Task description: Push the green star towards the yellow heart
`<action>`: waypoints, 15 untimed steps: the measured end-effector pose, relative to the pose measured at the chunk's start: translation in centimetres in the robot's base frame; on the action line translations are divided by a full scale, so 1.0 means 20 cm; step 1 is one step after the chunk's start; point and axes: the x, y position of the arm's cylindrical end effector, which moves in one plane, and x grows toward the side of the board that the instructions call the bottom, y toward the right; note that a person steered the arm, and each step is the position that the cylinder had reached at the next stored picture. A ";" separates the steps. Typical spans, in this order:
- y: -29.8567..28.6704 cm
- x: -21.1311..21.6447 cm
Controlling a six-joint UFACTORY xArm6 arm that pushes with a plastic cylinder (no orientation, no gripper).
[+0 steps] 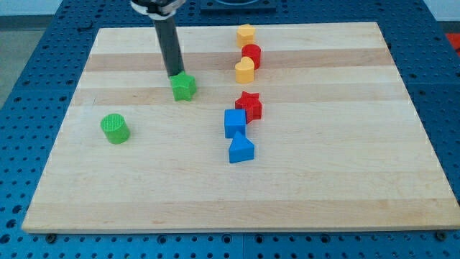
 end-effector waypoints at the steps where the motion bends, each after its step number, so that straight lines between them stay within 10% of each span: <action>1: -0.03 -0.04; 5: -0.90 -0.11; 11: 0.23 0.21; 15: 0.17 -0.16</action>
